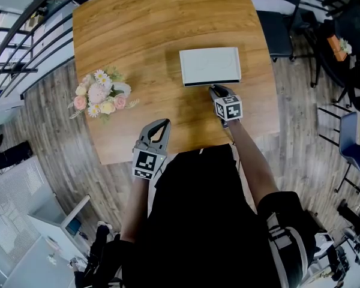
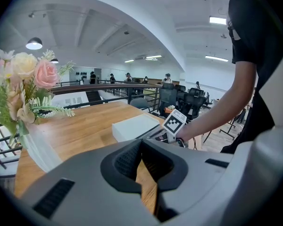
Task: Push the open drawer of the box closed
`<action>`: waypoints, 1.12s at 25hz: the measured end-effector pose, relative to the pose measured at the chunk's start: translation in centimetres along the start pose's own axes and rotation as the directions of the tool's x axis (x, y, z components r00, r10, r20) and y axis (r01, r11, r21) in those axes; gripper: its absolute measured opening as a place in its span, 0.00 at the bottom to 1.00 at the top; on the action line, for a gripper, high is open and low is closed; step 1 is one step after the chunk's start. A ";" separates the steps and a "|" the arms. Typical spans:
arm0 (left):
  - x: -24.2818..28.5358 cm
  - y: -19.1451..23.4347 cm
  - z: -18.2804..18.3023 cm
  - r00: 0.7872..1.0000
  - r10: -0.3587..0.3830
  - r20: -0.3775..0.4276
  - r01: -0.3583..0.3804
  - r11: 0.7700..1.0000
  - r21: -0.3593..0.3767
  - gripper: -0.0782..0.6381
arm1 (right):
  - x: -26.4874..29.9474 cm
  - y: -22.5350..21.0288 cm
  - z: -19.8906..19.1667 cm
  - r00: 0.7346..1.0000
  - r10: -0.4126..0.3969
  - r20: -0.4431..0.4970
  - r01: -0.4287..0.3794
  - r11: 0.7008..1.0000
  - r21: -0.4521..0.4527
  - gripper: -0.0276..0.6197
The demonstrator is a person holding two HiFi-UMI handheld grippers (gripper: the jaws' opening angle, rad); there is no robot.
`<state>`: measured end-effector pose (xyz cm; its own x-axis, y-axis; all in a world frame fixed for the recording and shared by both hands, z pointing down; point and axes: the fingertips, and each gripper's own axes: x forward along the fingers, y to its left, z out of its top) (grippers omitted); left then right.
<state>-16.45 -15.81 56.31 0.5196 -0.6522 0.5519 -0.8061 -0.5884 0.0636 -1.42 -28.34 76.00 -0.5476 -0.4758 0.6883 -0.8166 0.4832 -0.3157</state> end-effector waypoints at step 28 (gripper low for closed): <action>0.4 -1.1 0.1 1.000 -0.008 0.005 0.008 1.000 -0.006 0.14 | 0.2 -0.5 0.4 1.000 0.017 -0.003 -0.017 1.000 0.012 0.18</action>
<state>-15.38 -15.46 56.38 0.5273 -0.6499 0.5473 -0.8036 -0.5906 0.0729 -1.15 -28.94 76.01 -0.5610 -0.4649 0.6849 -0.8091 0.4828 -0.3351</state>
